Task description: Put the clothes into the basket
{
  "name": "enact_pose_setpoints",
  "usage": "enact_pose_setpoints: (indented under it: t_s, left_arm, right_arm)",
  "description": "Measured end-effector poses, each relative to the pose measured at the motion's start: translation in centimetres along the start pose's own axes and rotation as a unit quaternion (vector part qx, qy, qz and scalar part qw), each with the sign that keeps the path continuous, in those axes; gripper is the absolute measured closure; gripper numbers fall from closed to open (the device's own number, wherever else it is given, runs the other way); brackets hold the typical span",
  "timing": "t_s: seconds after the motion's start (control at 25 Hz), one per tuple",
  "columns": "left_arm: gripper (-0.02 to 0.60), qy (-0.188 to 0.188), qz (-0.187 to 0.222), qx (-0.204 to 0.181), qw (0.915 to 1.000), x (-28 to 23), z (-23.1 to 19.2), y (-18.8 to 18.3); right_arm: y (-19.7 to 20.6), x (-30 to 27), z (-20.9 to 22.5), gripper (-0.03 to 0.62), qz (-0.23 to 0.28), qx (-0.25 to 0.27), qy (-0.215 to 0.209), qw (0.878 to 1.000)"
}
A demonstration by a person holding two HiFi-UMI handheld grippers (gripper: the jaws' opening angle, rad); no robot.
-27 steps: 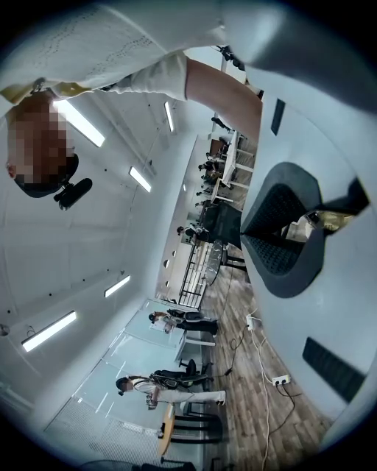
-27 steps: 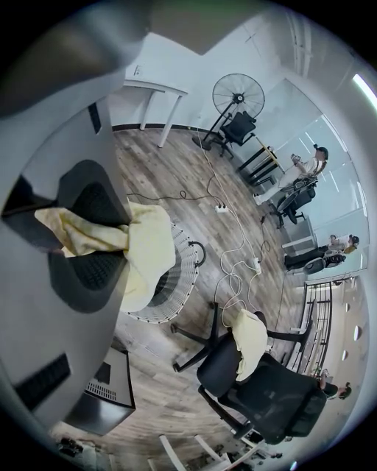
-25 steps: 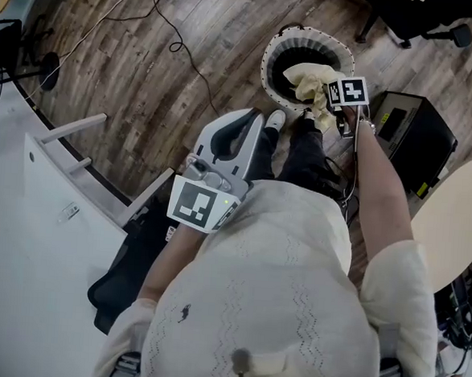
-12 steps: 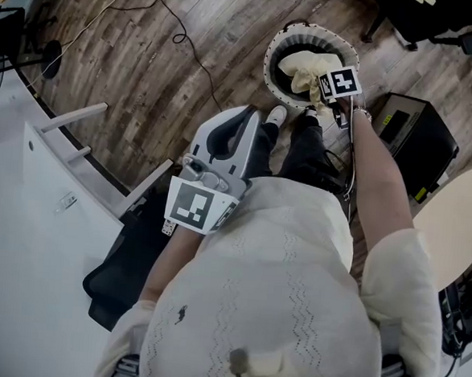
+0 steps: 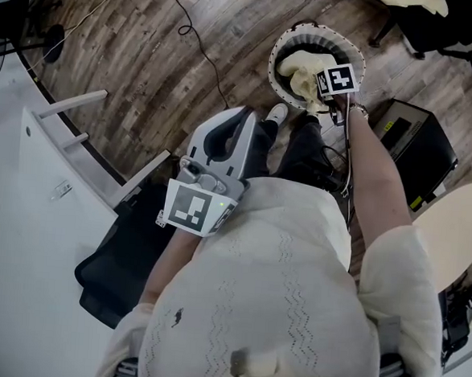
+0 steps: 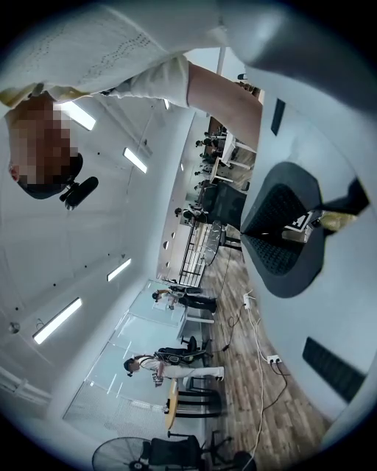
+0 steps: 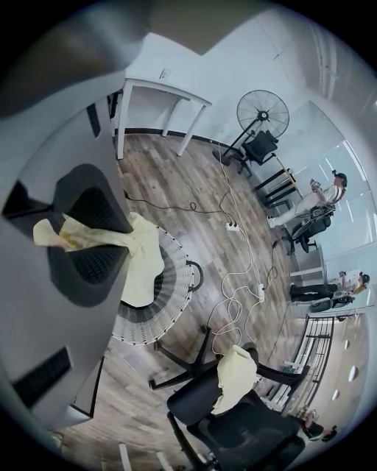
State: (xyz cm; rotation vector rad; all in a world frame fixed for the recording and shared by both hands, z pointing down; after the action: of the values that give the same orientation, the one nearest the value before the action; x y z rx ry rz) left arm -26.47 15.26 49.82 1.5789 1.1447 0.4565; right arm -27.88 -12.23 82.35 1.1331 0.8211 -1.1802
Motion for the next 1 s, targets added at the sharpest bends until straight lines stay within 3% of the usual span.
enact_pose_setpoints:
  t_s: [0.4,0.64,0.72,1.0]
  left_arm:
    - [0.561,-0.003,0.002,0.010,0.9999,0.3,-0.8,0.0]
    - [0.561,0.006,0.001,0.003,1.0000,0.0,-0.6,0.3]
    - [0.561,0.008,0.001,0.004,1.0000,0.1,-0.5,0.4]
    - [0.561,0.013,-0.001,0.009,0.9999,0.9,-0.6,0.9]
  right_arm:
    - [1.5,-1.2,-0.9,0.539,-0.042,-0.025,-0.023,0.999]
    - [2.0,-1.2,-0.7,0.532,-0.038,-0.029,-0.026,0.999]
    - [2.1,-1.0,-0.6,0.494,-0.038,-0.032,-0.026,0.998]
    - [1.8,-0.5,-1.3,0.502,-0.021,-0.027,-0.024,0.999]
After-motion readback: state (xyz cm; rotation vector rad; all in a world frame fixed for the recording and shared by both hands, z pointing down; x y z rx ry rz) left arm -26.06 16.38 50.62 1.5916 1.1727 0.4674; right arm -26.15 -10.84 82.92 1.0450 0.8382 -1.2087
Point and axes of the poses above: the fingertips, and each gripper's own axes: x backward along the fingers, z to its right, y out of its underside, the point moved 10 cm from there along x, backward along the fingers, and after that the axes turned 7 degrees about x, right-handed, at the moved point
